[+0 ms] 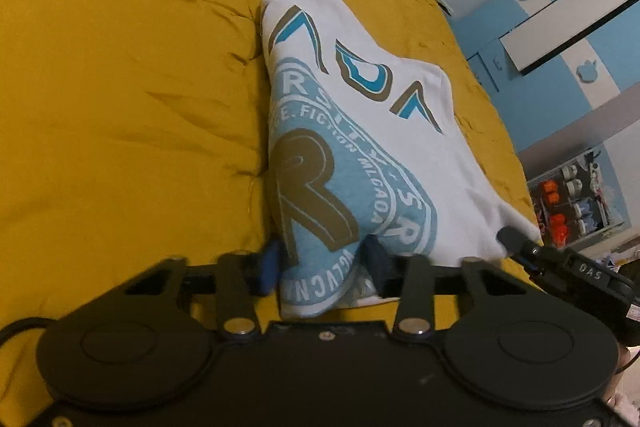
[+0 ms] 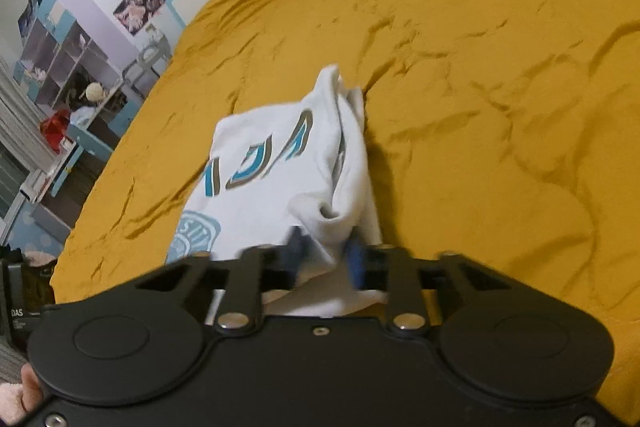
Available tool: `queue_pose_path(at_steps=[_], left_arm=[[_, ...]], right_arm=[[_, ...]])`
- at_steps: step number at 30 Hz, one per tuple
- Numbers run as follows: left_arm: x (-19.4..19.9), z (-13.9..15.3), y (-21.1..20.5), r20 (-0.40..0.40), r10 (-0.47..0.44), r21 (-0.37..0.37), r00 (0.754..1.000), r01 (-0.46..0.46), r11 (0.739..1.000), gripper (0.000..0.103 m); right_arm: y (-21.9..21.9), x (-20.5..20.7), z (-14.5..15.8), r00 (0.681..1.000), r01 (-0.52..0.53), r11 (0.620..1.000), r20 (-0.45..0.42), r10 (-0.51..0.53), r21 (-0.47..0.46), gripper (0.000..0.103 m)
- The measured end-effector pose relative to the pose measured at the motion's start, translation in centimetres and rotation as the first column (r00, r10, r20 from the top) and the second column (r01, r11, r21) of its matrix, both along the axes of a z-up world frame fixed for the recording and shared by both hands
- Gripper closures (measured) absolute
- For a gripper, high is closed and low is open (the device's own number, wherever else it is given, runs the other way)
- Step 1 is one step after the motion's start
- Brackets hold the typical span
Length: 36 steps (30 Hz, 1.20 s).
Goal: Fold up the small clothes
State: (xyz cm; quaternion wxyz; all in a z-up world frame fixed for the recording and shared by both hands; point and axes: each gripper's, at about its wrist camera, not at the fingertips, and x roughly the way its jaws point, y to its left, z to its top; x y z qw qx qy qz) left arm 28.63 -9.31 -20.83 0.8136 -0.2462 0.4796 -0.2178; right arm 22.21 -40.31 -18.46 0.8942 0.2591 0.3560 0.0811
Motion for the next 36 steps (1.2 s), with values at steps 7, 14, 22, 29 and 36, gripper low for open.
queue_pose_path(at_steps=[7,14,22,29,36], left_arm=[[0.6,1.9,1.3,0.056,-0.075,0.002,0.996,0.075,0.997,0.090],[0.9,-0.1,1.5,0.009,-0.122,0.010,0.992,0.122,0.992,0.083],[-3.0,3.4,0.3,0.210,-0.222,0.211,0.952,0.178,0.961,0.068],[-4.5,2.9,-1.1,0.250,-0.316,0.341,0.915,0.222,0.913,0.068],[-5.5,2.8,-1.9,0.284,-0.346,0.425,0.894,0.206,0.882,0.072]], right_arm=[[0.3,-1.9,2.7,0.995,0.004,0.995,0.097,-0.014,0.102,0.095],[-1.2,-2.7,-2.7,0.996,0.086,0.985,-0.049,-0.079,0.147,0.097],[-1.1,-3.1,-2.7,0.997,0.078,0.985,-0.031,-0.074,0.155,0.090],[-1.0,-2.8,-2.6,0.997,0.068,0.987,-0.039,-0.063,0.146,0.090],[-1.0,-2.7,-2.5,0.998,0.062,0.988,-0.041,-0.057,0.144,0.090]])
